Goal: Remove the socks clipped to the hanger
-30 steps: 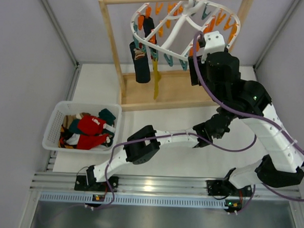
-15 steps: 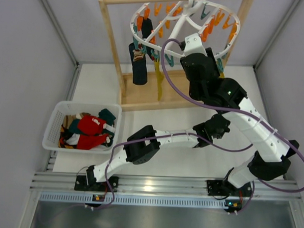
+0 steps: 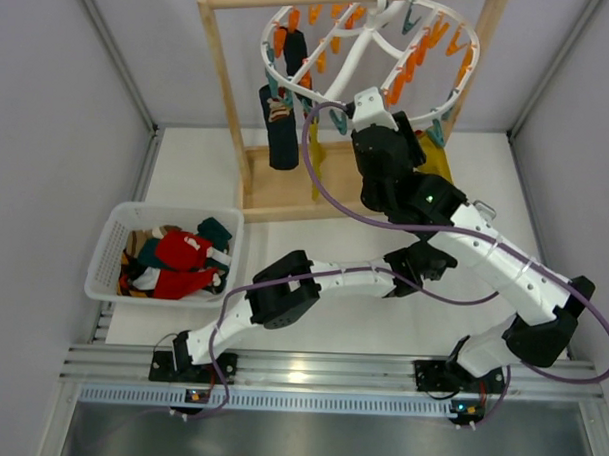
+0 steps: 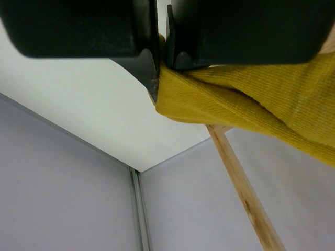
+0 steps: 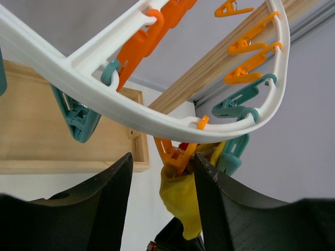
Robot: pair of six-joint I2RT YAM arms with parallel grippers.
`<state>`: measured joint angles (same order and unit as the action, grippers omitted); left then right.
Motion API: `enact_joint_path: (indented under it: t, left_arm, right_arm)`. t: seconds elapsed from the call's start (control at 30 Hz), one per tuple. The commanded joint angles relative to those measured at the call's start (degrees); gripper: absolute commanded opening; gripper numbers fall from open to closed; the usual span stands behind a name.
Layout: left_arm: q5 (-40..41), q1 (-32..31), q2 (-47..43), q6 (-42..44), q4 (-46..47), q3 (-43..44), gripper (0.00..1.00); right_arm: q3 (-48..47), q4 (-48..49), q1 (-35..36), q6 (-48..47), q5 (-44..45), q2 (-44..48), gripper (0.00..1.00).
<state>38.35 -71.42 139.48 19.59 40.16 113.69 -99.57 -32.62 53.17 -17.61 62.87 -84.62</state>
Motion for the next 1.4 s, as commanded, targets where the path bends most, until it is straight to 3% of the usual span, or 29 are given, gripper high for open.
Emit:
enact_joint_path:
  t: [0.0,0.23,0.63,0.83,0.93,1.0,1.17,1.27,1.37]
  left_arm:
    - [-1.17,-0.48,-5.18,-2.98,2.46,-1.45,0.06]
    - [-1.35,-0.48,-6.32,-3.33,2.46,-2.51,0.05]
    - [-2.84,-0.92,-8.96,-5.36,2.46,-5.32,0.03]
    - [-3.37,-1.27,-9.31,-5.53,2.46,-5.58,0.02]
    - [-3.72,-1.44,-9.49,-5.62,2.46,-5.76,0.01]
    - [-3.72,-1.53,-9.66,-5.71,2.46,-5.76,0.01]
    - [-3.46,-1.53,-9.58,-5.62,2.55,-5.67,0.01]
    - [-3.02,-1.53,-9.40,-5.36,2.55,-5.76,0.01]
    - [-2.58,-1.53,-9.05,-5.36,2.46,-5.85,0.01]
  right_arm:
    - [2.54,11.35,0.62,-3.58,1.99,3.67,0.48]
    - [4.46,16.61,0.01,-8.49,3.92,3.23,0.48]
    - [13.43,35.95,-0.78,-19.04,5.07,5.78,0.49]
    - [12.73,35.08,-3.68,-16.94,2.61,4.82,0.45]
    - [12.65,35.78,-4.65,-17.20,2.08,4.46,0.39]
    - [12.73,36.05,-5.09,-17.20,1.64,4.38,0.28]
    - [12.29,35.18,-5.00,-16.24,1.12,4.46,0.17]
    - [11.68,32.81,-5.00,-13.70,-0.11,5.07,0.04]
    - [11.33,30.80,-4.83,-10.80,-1.86,5.78,0.00]
